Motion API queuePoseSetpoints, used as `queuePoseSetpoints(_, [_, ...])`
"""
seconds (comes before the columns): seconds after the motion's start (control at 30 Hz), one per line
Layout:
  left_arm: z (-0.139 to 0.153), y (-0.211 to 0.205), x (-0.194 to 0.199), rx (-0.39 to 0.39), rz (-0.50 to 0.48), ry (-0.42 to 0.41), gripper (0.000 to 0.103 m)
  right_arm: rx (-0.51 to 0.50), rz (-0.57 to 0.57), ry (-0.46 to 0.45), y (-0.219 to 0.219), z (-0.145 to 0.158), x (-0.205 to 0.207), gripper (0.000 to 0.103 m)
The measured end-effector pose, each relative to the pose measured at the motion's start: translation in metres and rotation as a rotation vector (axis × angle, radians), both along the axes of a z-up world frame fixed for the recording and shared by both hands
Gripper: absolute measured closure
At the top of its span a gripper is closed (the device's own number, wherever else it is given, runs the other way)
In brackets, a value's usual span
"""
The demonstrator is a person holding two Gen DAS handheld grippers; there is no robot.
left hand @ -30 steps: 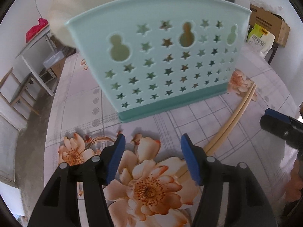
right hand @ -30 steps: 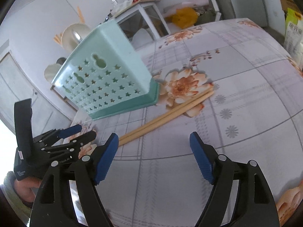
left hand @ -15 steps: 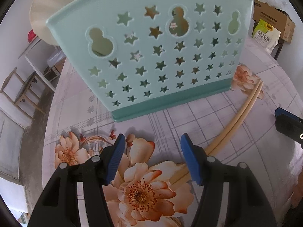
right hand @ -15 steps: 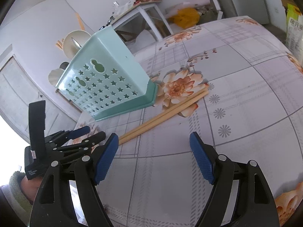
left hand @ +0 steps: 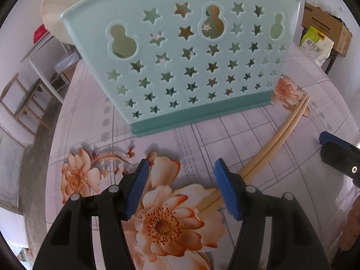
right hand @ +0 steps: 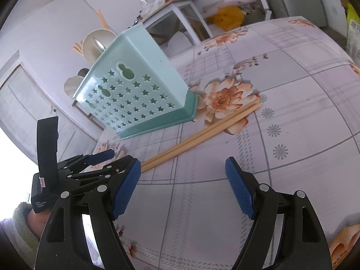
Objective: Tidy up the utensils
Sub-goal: 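Move both open tools back over the remaining chopsticks, then close the right tool on one wooden chopstick on the table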
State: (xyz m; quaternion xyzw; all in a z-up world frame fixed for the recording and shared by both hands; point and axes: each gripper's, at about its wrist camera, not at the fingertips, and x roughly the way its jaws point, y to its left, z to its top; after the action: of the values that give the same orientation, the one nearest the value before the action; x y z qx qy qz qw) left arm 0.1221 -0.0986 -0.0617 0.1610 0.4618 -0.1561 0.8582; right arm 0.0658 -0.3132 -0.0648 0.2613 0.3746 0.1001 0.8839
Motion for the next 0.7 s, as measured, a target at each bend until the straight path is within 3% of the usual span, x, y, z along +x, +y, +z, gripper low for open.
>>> queuePoseSetpoints(0.7, [0.000,-0.019,-0.060,-0.032,-0.134,0.159,0.044,-0.002,0.034,0.003,0.007,0.002,-0.001,0.029])
